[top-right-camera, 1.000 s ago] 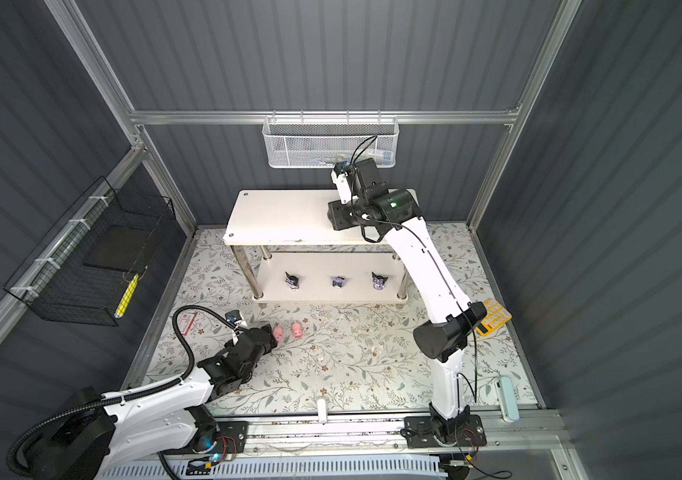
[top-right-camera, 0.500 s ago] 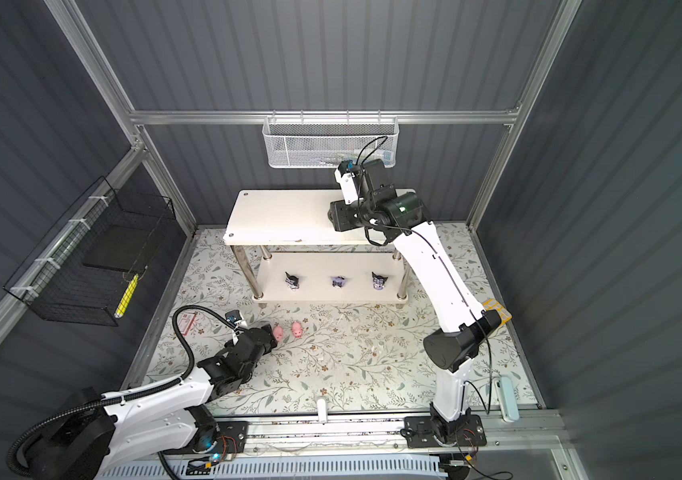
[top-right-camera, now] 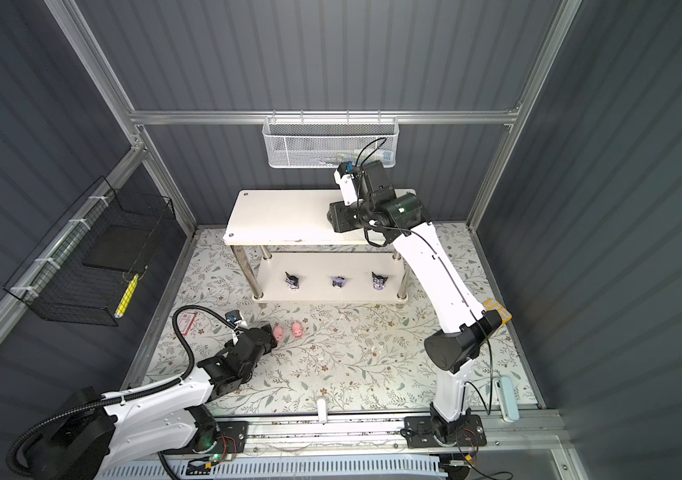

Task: Place and organize the plastic toys onto the shelf
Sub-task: 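Lower the pig onto the top shelf beside the others and open the right gripper, then withdraw the open right gripper down toward the table near the left gripper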

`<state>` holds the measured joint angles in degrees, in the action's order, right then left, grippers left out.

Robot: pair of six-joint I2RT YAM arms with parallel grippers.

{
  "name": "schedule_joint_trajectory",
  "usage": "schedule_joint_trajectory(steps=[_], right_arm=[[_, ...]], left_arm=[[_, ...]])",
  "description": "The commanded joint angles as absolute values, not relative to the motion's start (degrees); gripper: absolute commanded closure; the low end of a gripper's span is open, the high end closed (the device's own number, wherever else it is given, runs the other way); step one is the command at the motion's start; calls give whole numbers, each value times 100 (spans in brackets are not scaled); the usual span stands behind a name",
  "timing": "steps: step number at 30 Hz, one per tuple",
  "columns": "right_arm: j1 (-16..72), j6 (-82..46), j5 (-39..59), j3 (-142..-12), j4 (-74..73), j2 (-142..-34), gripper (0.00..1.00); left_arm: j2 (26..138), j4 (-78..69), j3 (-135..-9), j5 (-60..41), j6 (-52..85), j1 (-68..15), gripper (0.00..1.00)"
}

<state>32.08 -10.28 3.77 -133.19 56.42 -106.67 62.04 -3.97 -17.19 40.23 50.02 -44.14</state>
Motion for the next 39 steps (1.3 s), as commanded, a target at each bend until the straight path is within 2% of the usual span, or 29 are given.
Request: schedule_joint_trajectory(steps=[1, 6, 16, 22, 26, 33, 39], right_arm=[[3243, -1068, 265, -13228, 5431, -10325, 48], [3251, -997, 607, -12695, 4960, -9712, 47], [3329, -541, 1670, -9579, 2836, -7269, 46], [3705, -492, 2156, -7582, 2305, -5661, 45], [3954, -729, 2140, -6374, 2312, -4936, 45], [4087, -1948, 2254, -4019, 1106, -4443, 45], [4104, -2266, 2381, -3148, 346, -4868, 45]], left_arm=[[6138, -358, -1715, 3998, 5012, -4366, 13], [6033, -227, -1753, 4038, 4992, -4358, 13], [5979, -52, -1896, 3930, 4808, -4350, 13], [6223, -4, -2130, 3517, 4487, -4351, 13], [6401, -22, -2269, 3361, 4295, -4340, 13], [6795, -85, -2508, 3099, 4245, -4323, 12], [7015, -36, -2696, 3083, 4088, -4321, 11]])
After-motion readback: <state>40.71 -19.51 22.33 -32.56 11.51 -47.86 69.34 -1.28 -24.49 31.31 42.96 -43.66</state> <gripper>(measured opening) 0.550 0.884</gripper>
